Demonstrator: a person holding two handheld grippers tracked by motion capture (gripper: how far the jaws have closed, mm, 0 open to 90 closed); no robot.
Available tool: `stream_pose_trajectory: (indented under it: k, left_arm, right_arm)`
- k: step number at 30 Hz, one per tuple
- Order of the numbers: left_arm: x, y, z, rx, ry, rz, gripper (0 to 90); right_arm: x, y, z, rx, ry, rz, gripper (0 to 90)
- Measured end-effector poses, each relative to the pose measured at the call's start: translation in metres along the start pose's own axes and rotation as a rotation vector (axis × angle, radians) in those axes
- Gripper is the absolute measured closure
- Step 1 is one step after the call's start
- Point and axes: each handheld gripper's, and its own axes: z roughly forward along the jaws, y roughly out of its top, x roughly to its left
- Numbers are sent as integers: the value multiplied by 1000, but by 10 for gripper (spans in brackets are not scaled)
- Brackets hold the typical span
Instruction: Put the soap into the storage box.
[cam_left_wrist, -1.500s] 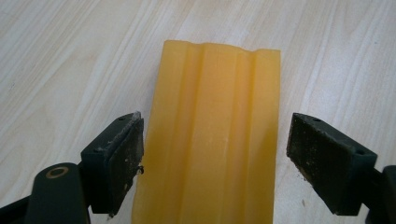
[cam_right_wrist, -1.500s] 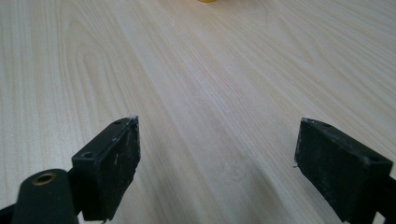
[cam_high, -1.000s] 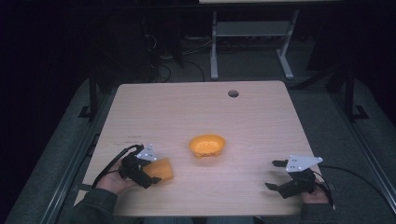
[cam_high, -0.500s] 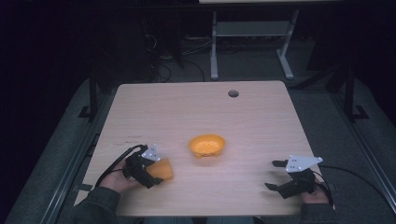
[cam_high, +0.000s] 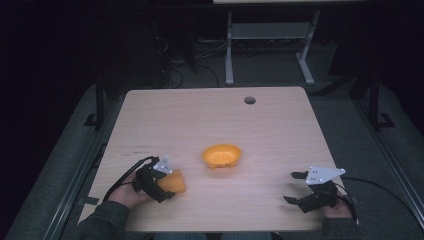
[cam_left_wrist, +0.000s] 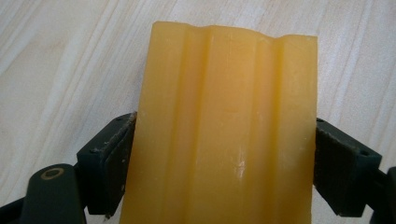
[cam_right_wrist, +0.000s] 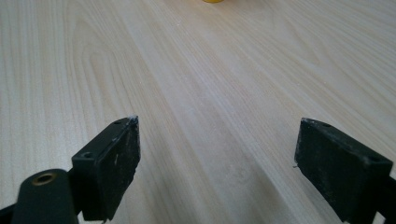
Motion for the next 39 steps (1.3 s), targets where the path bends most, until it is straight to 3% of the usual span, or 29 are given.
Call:
stream_pose_trajectory:
  k: [12,17,26,39]
  left_arm:
    - [0,-1,1,0,-3,5,172]
    - [-1,-5,-1,-42,-11,-8,189]
    - [-4,-5,-2,-43,10,9,202]
    - [-5,-6,-3,-51,-14,5,209]
  right_arm:
    - [0,0,0,-6,0,3,135]
    - [0,0,0,-10,-2,0,135]
    - [0,1,1,-8,-2,-4,135]
    - [0,2,0,-10,-5,-2,135]
